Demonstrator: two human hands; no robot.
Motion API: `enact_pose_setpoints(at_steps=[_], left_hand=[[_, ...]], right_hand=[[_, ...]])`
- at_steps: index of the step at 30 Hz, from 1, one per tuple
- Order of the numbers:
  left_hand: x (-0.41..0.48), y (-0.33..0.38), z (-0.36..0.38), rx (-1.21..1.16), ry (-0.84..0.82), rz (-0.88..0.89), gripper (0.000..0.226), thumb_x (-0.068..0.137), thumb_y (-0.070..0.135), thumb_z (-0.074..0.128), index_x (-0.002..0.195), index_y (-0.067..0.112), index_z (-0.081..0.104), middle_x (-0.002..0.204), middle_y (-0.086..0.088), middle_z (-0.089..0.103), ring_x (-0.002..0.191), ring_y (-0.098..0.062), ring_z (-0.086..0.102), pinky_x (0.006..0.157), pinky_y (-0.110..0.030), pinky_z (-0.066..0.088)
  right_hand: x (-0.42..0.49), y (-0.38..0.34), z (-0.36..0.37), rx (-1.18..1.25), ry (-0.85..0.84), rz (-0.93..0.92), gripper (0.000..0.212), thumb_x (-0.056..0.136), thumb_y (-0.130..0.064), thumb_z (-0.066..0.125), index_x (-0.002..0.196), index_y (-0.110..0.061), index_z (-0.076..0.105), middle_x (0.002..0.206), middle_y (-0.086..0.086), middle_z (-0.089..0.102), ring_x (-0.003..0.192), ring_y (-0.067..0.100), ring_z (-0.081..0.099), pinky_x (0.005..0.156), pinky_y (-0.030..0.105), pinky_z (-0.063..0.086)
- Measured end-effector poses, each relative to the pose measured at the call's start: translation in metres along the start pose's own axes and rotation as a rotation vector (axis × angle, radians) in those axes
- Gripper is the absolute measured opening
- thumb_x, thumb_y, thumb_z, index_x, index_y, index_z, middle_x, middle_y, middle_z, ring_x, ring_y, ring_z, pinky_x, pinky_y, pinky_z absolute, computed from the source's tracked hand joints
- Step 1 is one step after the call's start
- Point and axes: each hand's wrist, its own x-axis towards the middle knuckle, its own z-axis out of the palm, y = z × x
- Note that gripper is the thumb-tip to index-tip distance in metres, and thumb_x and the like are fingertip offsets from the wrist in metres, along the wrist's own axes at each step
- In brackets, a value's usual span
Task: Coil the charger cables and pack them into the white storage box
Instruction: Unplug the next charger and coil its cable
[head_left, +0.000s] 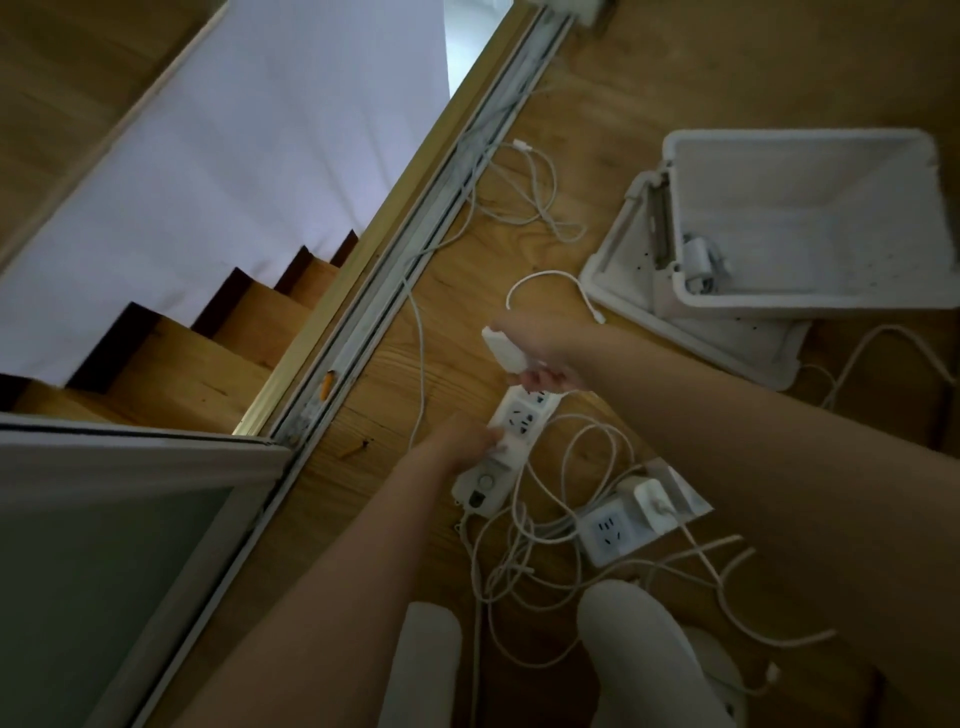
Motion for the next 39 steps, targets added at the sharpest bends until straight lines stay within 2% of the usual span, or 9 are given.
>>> enact_pose_setpoints(at_steps=[5,9,12,16,21,25,28,32,39], left_hand=[[-0.022,0.012,-0.003,0.048,0.153,0.058,0.032,0.097,0.019,0.042,0.113,-0.004,0.059,0.117,-0.020,0.060,0.103,-0.030,0.057,0.079,-0.033,0.043],[-0.081,0.058,-0.019,-0.239,0.412,0.264,0.035,0.100,0.019,0.033,0.102,0.002,0.063,0.104,-0.017,0.062,0.087,-0.026,0.055,0.073,-0.029,0.040],[-0.126,0.089,-0.025,-0.363,0.324,0.403,0.045,0.102,0.032,0.024,0.111,0.005,0.059,0.105,-0.011,0.063,0.095,-0.025,0.058,0.076,-0.029,0.042],[-0.175,0.116,-0.032,-0.607,0.067,0.413,0.063,0.094,0.059,0.027,0.118,0.009,0.055,0.105,-0.008,0.060,0.093,-0.022,0.057,0.081,-0.032,0.043],[-0.226,0.133,-0.037,-1.010,-0.026,0.397,0.031,0.095,0.036,0.045,0.096,0.009,0.060,0.085,-0.007,0.061,0.076,-0.018,0.057,0.069,-0.029,0.047],[-0.260,0.132,-0.035,-1.186,0.166,0.291,0.012,0.094,0.017,0.046,0.102,0.009,0.050,0.078,-0.010,0.055,0.058,-0.016,0.050,0.062,-0.034,0.048],[-0.282,0.123,-0.045,-1.262,0.312,0.436,0.026,0.097,0.018,0.043,0.120,0.007,0.038,0.083,-0.015,0.054,0.065,-0.019,0.056,0.063,-0.036,0.055],[-0.312,0.104,-0.056,-1.361,0.285,0.591,0.030,0.098,0.019,0.042,0.124,0.006,0.033,0.093,-0.014,0.049,0.066,-0.017,0.053,0.051,-0.024,0.055],[-0.348,0.073,-0.064,-1.061,0.134,0.693,0.024,0.097,0.030,0.041,0.114,0.015,0.049,0.088,-0.008,0.057,0.042,-0.005,0.039,0.036,-0.013,0.031]], right_hand=[[-0.063,0.008,-0.019,0.107,0.006,-0.117,0.045,0.098,-0.047,0.032,0.083,-0.008,0.048,0.072,0.007,0.051,0.017,0.001,0.034,0.023,0.010,0.021],[-0.112,0.016,-0.028,0.224,0.070,-0.252,0.048,0.098,-0.051,0.021,0.096,-0.010,0.045,0.069,0.009,0.051,0.016,0.000,0.036,0.022,0.009,0.021],[-0.133,0.018,-0.029,0.190,0.189,-0.319,0.056,0.098,-0.052,0.015,0.100,-0.008,0.050,0.068,0.009,0.057,0.039,0.009,0.045,0.025,0.011,0.026],[-0.147,0.018,-0.035,-0.034,0.354,-0.468,0.051,0.092,-0.062,0.018,0.108,-0.017,0.035,0.073,0.004,0.040,0.055,0.011,0.036,0.046,0.023,0.031],[-0.198,0.030,-0.039,-0.364,0.369,-0.746,0.041,0.098,-0.031,0.036,0.131,-0.008,0.039,0.117,0.011,0.057,0.103,0.026,0.057,0.090,0.042,0.046],[-0.226,0.040,-0.026,-0.476,0.398,-0.823,0.038,0.096,-0.010,0.044,0.132,-0.007,0.035,0.112,0.015,0.060,0.099,0.029,0.060,0.088,0.046,0.048],[-0.249,0.044,-0.016,-0.336,0.505,-0.925,0.030,0.097,-0.017,0.044,0.125,-0.004,0.044,0.102,0.011,0.061,0.088,0.023,0.060,0.072,0.026,0.047],[-0.267,0.051,0.001,-0.259,0.502,-1.028,0.027,0.099,-0.024,0.041,0.088,-0.010,0.062,0.065,-0.009,0.049,0.058,0.001,0.044,0.051,0.012,0.033],[-0.281,0.077,0.018,-0.555,0.383,-1.118,0.029,0.099,-0.030,0.038,0.079,-0.020,0.057,0.066,-0.010,0.050,0.062,0.009,0.050,0.059,0.021,0.038]])
